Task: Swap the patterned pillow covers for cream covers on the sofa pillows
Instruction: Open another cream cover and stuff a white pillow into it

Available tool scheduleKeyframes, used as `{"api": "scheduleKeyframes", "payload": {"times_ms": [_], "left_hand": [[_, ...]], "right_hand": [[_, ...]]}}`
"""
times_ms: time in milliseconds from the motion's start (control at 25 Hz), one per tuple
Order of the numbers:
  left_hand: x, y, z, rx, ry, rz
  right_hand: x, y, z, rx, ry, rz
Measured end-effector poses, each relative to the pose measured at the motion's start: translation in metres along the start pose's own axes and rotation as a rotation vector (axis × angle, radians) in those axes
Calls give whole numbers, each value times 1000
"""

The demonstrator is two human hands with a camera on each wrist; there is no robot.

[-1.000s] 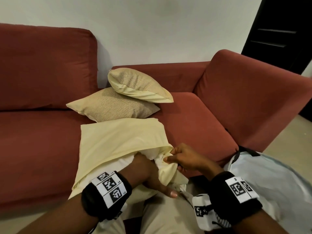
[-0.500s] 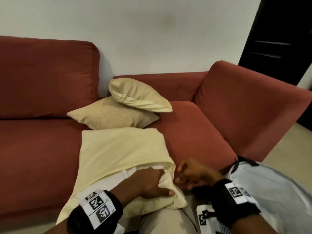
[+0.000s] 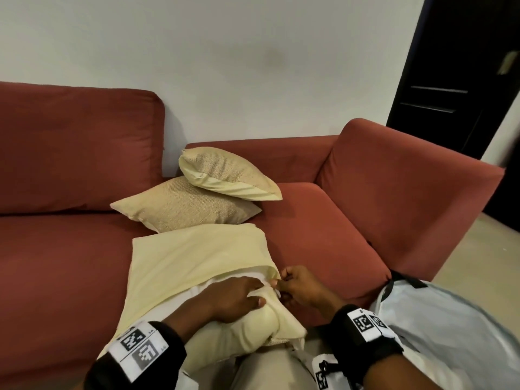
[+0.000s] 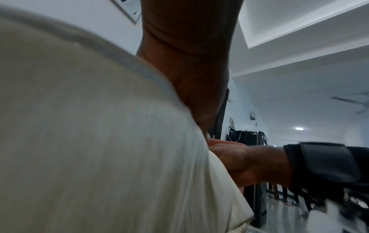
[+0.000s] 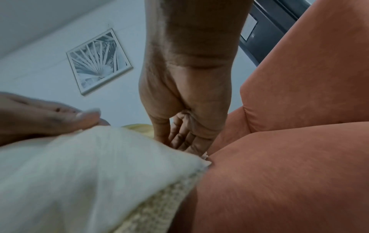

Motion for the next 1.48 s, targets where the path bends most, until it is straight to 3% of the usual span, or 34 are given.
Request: {"api": "scheduleKeyframes", "payload": {"times_ms": [80,160,240,320,440,520,800,960,1080,1200,1320,1400,1480], "left_hand": [[4,20,13,139,29,27],[18,41,34,474,22,-7],[38,49,50,659,-79,-42],[47,45,49,613,-115,-68],[44,36,34,539,27,-144],[44,30,29,573,65,-219],[42,20,28,698,74,-171],[29,25,15,590,63,58],[15,29,7,434,50,334],[12,28,7,311,86,663],[13,24,5,229,112,893],[16,23,8,186,107,978],[17,24,11,273,87,857]], "right_hand": [[-10,1,-4,69,73,-14],[-24,-3,-3,94,164,-26],[-37,-10,1,92,220,-102],[-50,-16,3,72,252,-124],[-54,-16,3,96,223,-94],[-52,-18,5,94,198,-73],[-52,-18,11,100,135,-40],[-50,-13,13,37,132,-32],[-43,-6,10,21,121,-76],[-34,-7,10,-70,225,34],[-31,-13,10,-58,342,98],[-30,-17,4,-18,428,201],[-27,-17,-3,2,485,363]]}}
Point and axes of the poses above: each hand's wrist, its own z-axis away from the middle knuckle, its own y-axis out of the back of the hand, x = y × z, the point moved 3 cm from there along -z, towards the middle knuckle, and after that the axes turned 15 degrees about y, right-handed, at the moved point
